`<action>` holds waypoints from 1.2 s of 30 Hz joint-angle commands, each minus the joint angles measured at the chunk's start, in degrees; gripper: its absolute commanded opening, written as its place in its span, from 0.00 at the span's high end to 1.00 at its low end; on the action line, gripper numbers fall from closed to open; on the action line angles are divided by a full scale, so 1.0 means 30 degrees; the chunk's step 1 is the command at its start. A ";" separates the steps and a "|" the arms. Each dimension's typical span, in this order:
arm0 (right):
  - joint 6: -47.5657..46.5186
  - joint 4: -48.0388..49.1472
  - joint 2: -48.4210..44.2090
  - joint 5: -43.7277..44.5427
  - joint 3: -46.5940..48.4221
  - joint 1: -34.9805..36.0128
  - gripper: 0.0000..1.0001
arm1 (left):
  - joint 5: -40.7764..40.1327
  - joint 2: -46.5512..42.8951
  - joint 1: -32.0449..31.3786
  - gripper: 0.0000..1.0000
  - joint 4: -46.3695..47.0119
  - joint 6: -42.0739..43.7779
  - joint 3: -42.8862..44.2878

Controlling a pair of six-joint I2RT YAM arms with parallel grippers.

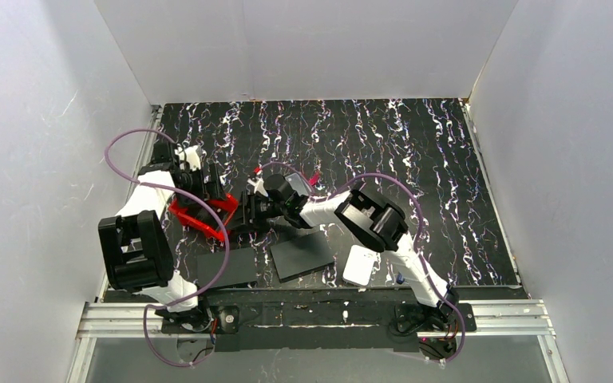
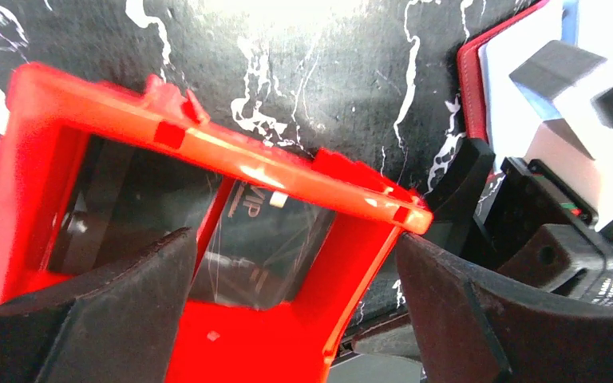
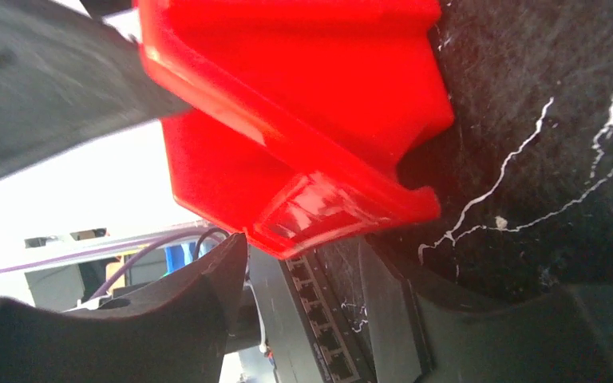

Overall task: Put the credit cards into the card holder
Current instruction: Pick up the credit card from the storage box.

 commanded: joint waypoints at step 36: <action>0.1709 0.1656 0.1404 -0.1044 0.2131 -0.1558 0.95 | 0.2659 0.2156 -0.0023 0.12 0.2110 -0.1460 -0.1214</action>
